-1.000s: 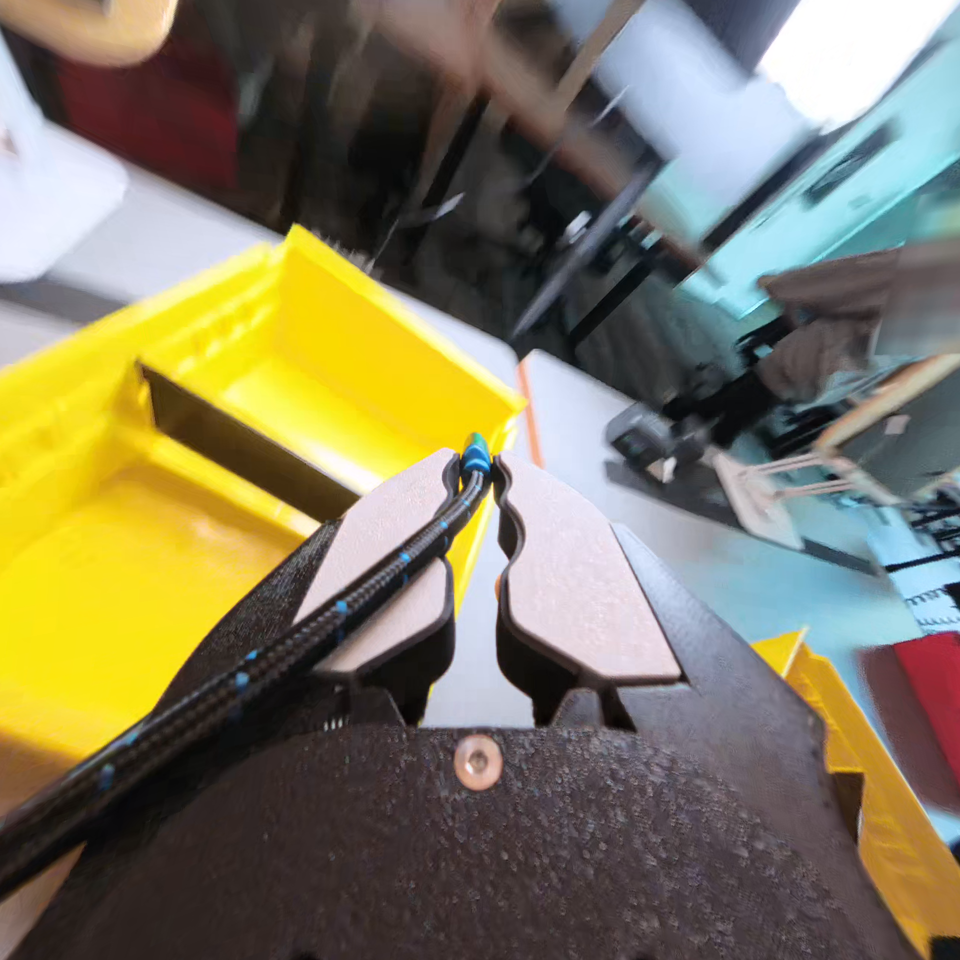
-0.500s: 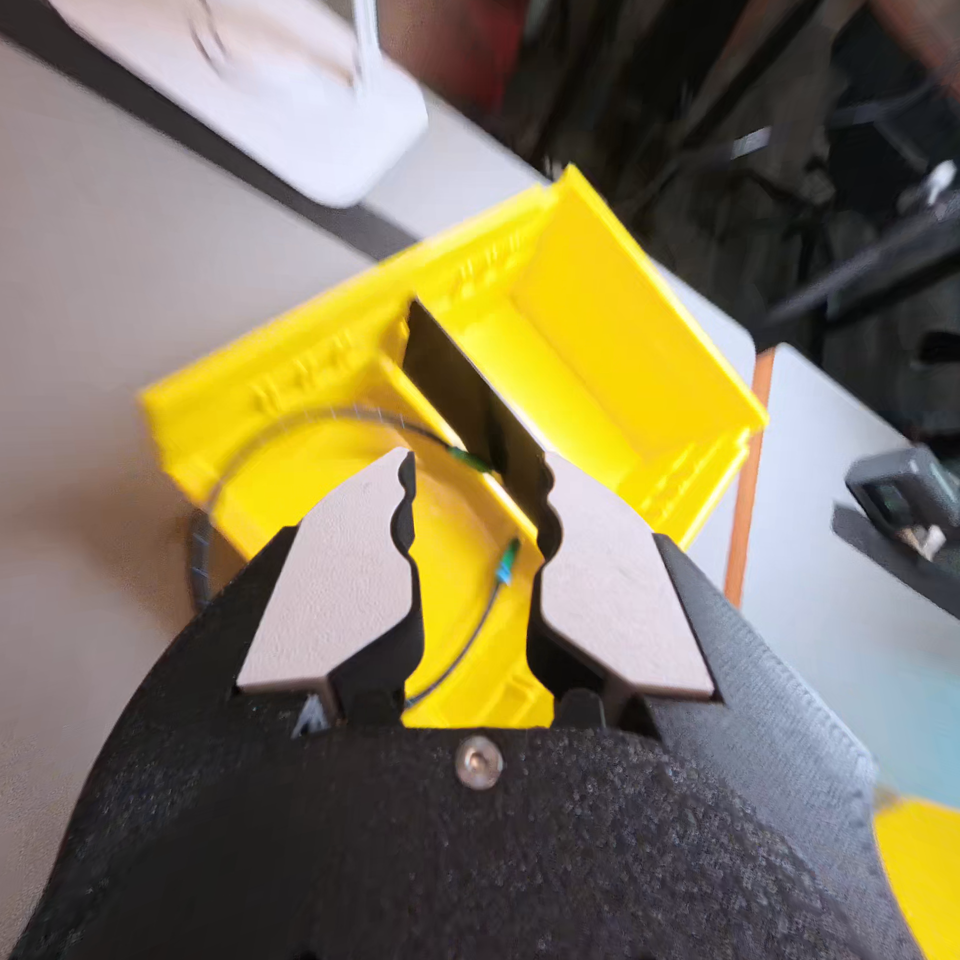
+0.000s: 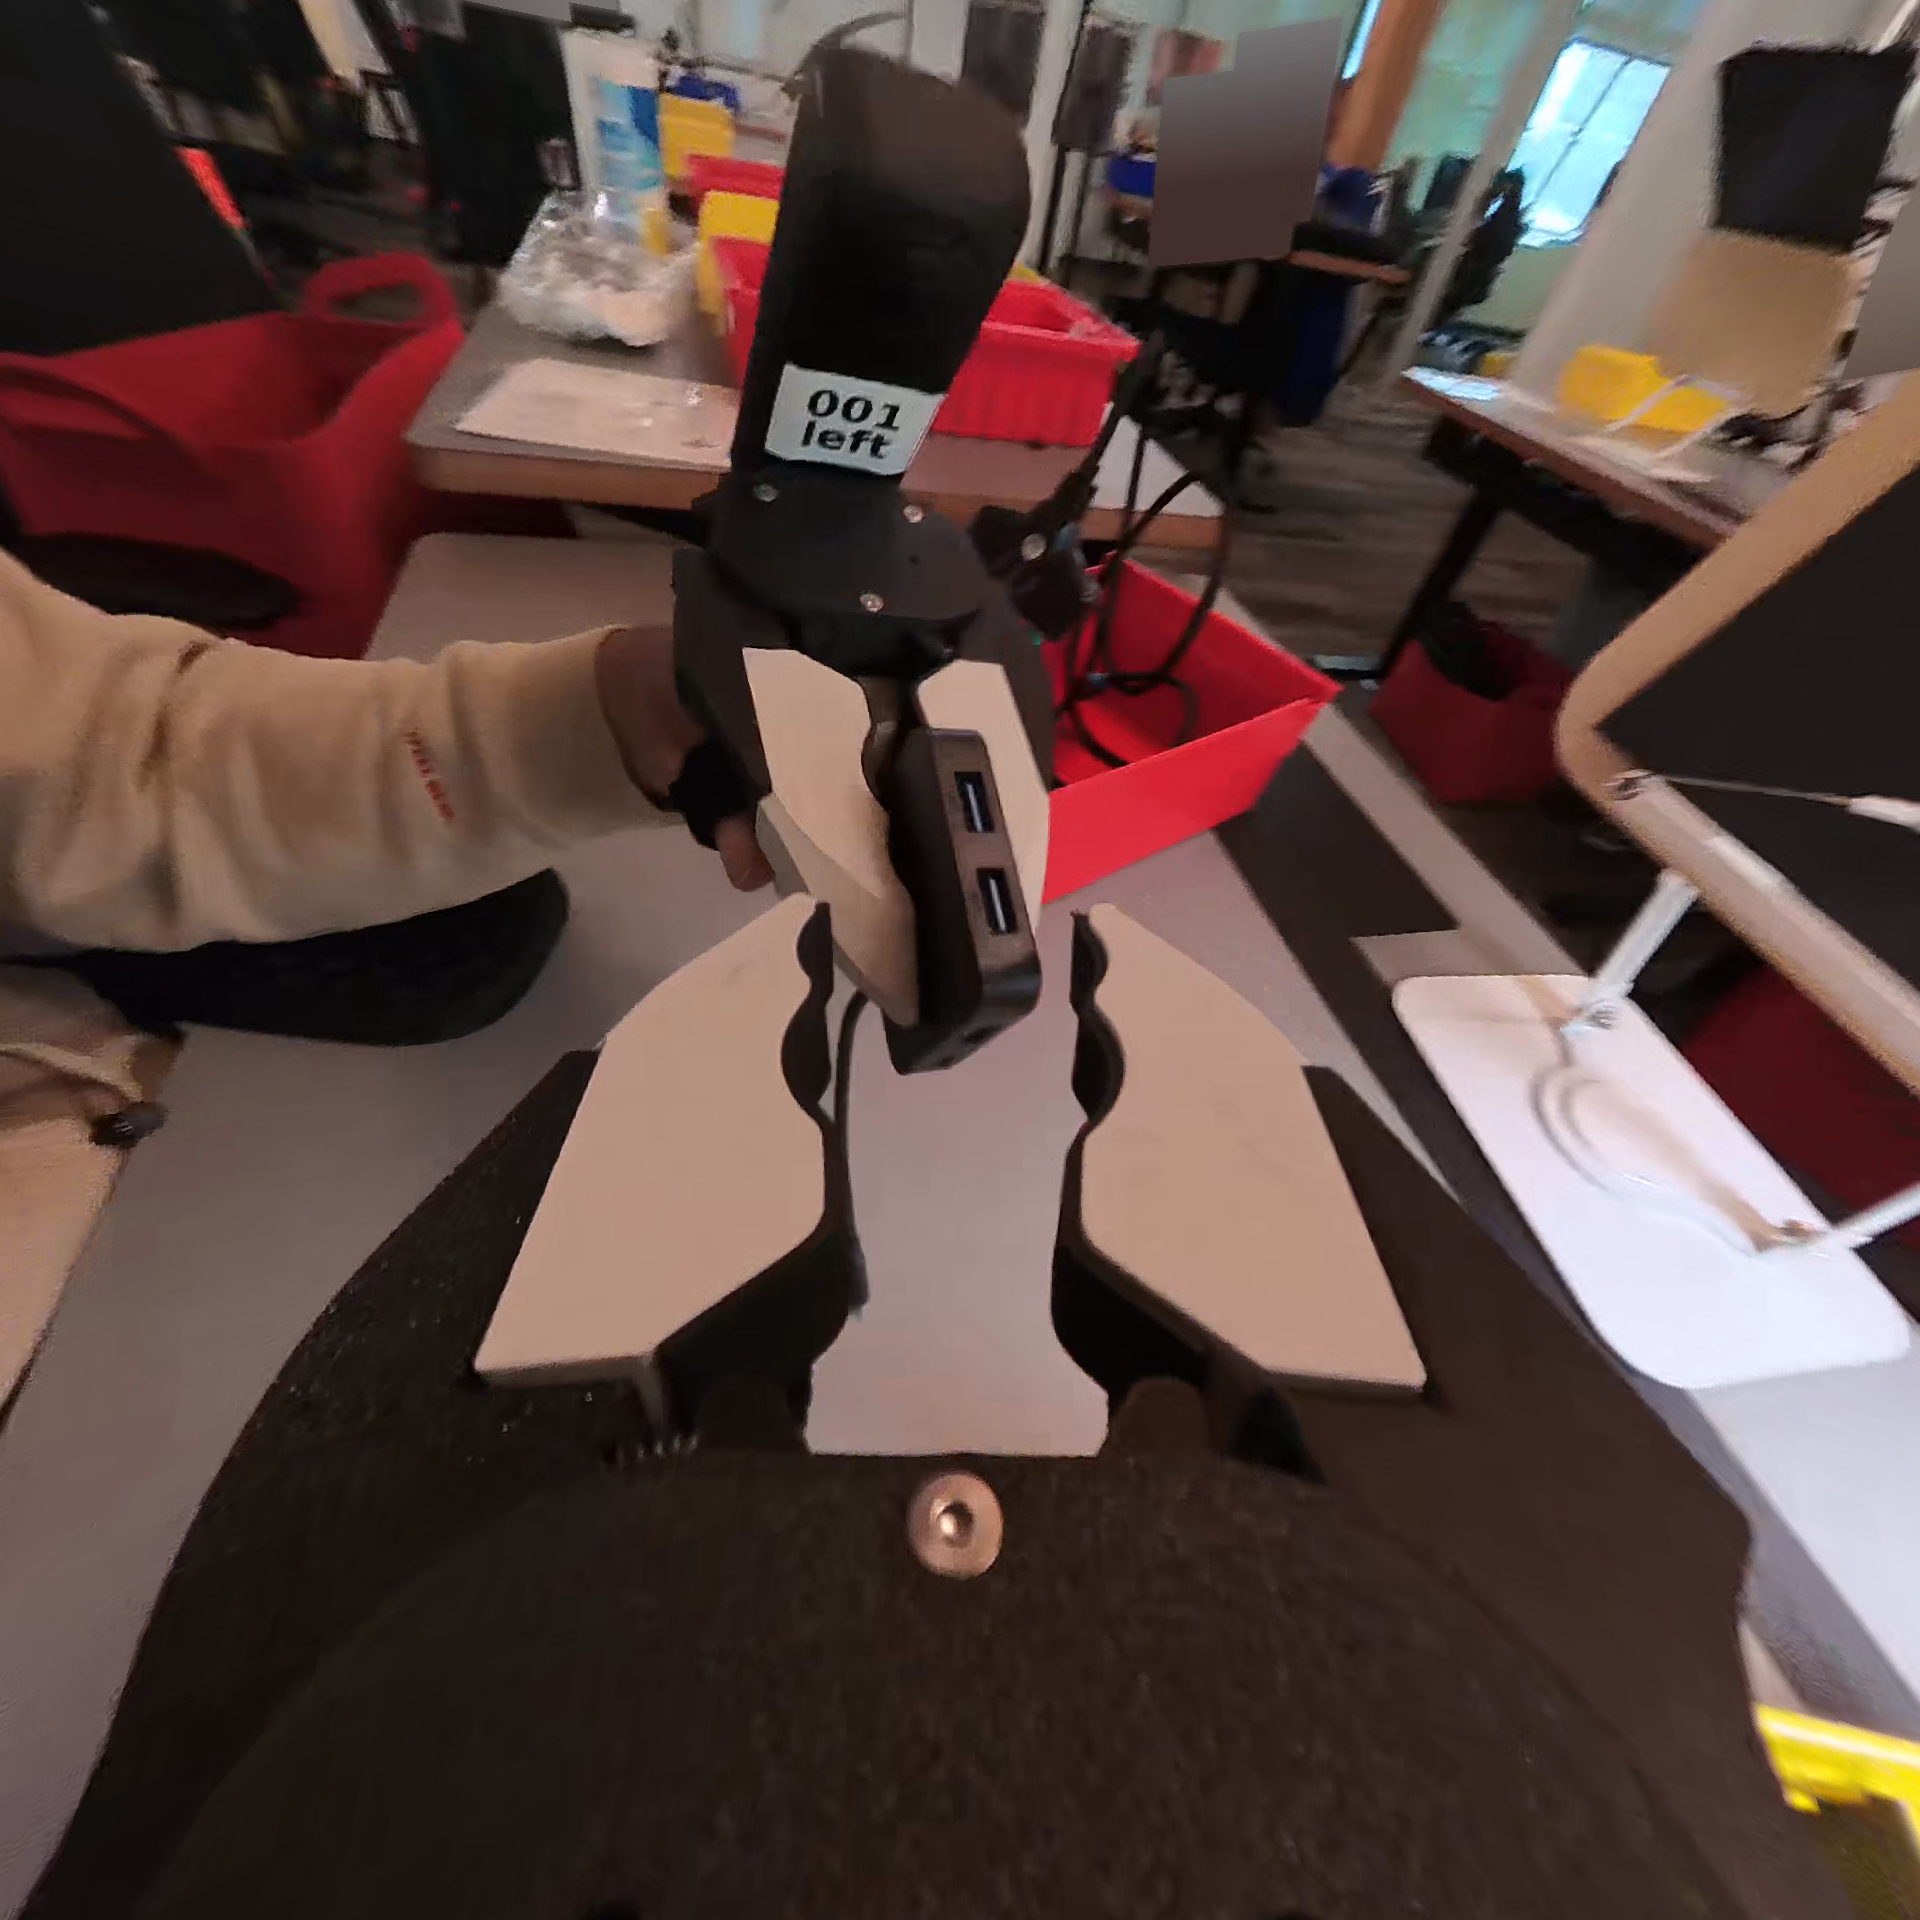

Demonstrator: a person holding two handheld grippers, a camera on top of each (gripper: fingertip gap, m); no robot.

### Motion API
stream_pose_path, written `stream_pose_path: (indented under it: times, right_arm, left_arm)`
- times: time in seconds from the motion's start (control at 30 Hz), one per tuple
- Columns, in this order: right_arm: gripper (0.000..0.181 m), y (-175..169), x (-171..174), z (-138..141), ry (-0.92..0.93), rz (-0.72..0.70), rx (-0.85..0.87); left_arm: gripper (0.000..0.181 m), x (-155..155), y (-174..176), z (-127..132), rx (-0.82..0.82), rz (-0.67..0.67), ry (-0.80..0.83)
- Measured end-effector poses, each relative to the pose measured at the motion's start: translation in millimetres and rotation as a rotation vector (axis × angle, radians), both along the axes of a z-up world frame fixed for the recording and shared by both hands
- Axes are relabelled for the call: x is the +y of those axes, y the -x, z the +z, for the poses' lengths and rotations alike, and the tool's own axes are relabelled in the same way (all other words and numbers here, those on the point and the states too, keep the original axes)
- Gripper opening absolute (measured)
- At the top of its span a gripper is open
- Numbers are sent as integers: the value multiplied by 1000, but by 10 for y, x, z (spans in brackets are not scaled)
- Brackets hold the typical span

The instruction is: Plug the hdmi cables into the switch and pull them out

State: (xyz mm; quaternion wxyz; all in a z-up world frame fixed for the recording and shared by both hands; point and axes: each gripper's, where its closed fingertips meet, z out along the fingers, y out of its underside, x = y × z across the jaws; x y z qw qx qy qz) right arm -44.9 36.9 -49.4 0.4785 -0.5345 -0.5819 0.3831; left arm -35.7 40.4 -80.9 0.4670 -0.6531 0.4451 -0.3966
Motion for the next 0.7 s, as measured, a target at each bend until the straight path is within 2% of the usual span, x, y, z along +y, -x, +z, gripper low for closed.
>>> stream_pose_path:
  times: [0.07, 0.13, 0.2, 0.3, 0.4, 0.5, 0.63, 0.7]
  right_arm:
    - [36, 24, 18, -148, 18, 10, -59]
    - [17, 6, -12, -143, 32, 47, -40]
    - [14, -18, -87, -84, 51, 101, -10]
    - [14, -122, -45, 40, 16, 69, 17]
    - [14, -425, 168, 382, -31, -65, 134]
    - [14, -838, 548, 755, -99, -281, 220]
    - [14, -1402, 1213, 1078, -246, -631, 159]
    - [14, -1602, 1515, 1044, -316, -742, 58]
  left_arm:
    - [14, -39, -44, -1, 6, -18, -20]
    - [15, -74, -53, -4, 15, -41, -38]
    - [20, -103, -58, 46, -10, -54, -32]
    - [32, -39, 52, 194, -70, 4, -64]
    - [34, 55, 296, 406, -160, 80, -84]
    - [32, 131, 504, 474, -179, 139, -96]
    - [31, 187, 593, 461, -193, 157, -65]
    - [31, 200, 594, 438, -185, 161, -58]
